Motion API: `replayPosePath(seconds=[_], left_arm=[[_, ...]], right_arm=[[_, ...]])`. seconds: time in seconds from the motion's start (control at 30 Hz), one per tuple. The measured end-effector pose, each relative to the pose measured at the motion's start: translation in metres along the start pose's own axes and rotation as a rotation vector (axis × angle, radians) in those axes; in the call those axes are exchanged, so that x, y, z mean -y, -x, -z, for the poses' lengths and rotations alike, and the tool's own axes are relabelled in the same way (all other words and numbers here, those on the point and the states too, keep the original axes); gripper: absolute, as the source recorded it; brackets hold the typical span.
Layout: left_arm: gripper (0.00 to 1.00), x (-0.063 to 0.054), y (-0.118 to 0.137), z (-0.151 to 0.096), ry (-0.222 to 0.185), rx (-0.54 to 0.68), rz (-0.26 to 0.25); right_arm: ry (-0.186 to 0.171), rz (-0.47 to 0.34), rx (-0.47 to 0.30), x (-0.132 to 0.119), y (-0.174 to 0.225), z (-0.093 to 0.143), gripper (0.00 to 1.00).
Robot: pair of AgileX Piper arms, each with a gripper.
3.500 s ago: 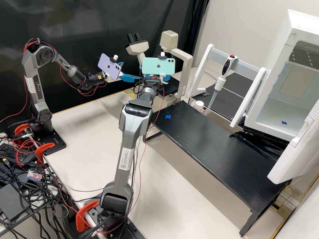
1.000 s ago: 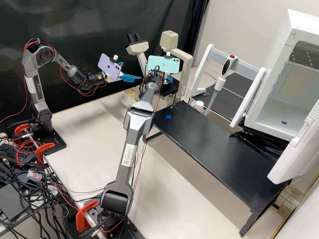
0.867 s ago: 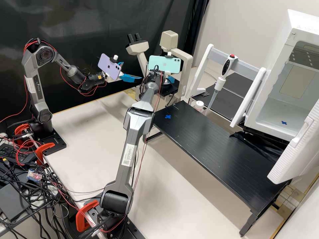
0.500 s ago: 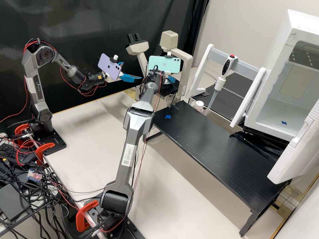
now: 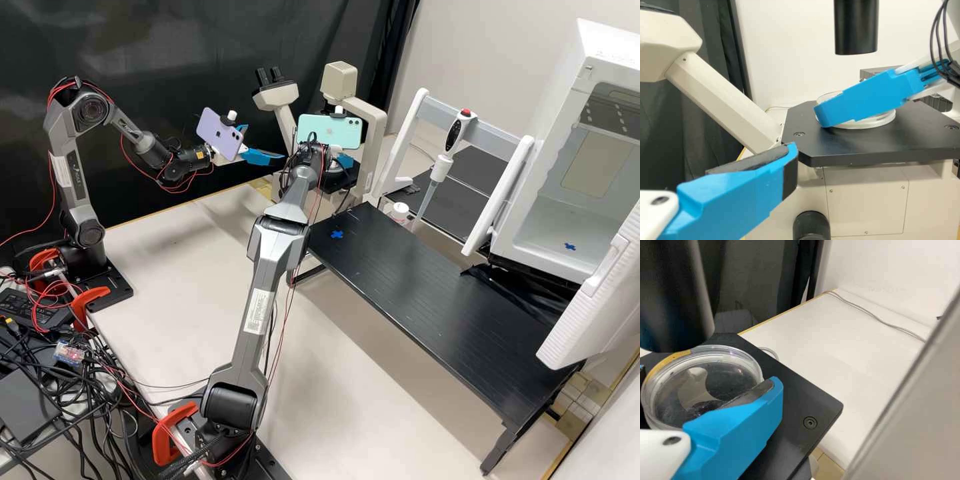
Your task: Move the petri dish to the microscope
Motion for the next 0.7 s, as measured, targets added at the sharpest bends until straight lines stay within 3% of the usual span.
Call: replayPosePath(seconds=[0.47,0.7], left_arm=[[1.00,0.000,0.000,0.000,0.000,0.000,0.000],[1.00,0.000,0.000,0.000,0.000,0.000,0.000]], right_arm=[[0.053,-0.078,-0.074,0.005,0.024,-0.005,1.00],[0.116,-0.092,-0.105,0.015,0.050,-0.017,1.00]])
